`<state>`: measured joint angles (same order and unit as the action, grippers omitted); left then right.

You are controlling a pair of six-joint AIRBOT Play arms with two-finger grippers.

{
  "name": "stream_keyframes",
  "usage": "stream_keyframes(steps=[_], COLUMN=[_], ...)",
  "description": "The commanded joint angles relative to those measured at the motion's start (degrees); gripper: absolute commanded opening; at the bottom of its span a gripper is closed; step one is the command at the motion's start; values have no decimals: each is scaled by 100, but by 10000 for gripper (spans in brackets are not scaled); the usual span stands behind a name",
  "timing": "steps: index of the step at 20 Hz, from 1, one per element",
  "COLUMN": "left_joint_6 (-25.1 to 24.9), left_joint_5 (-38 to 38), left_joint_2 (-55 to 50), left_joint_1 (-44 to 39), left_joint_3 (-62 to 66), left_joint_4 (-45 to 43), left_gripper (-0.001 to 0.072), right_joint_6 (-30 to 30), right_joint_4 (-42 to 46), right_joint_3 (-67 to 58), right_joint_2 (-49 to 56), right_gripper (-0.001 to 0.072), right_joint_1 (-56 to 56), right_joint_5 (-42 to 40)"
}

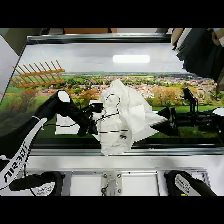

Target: Fold the clothes and pants, and hang the long-sleeved shirts on hangers.

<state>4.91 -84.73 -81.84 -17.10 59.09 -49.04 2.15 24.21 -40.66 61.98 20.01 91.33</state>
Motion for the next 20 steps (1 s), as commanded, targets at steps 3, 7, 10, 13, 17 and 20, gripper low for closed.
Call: stream_keyframes(steps=[3, 7, 10, 13, 17, 20], left_joint_6=[2, 0, 2, 0, 0, 0], left_joint_5=[24, 24, 24, 24, 28, 28], left_joint_2=[-2, -2, -2, -2, -2, -2], left_joint_1=[-4, -4, -4, -4, -4, -4], left_joint_3=[4, 4, 7, 4, 4, 7], left_joint_4=[101, 98, 101, 98, 98, 98], left_gripper=[12, 12, 12, 12, 12, 12], right_joint_6=[-28, -28, -26, -28, -31, -83], right_joint_4=[-26, -28, -31, -31, -17, 15], right_joint_3=[4, 4, 4, 4, 4, 4], right_joint_2=[79, 79, 79, 79, 79, 79], right_gripper=[657, 657, 657, 657, 618, 11], right_joint_1=[-153, -153, -153, -153, -153, -153], right_joint_5=[7, 7, 7, 7, 2, 2])
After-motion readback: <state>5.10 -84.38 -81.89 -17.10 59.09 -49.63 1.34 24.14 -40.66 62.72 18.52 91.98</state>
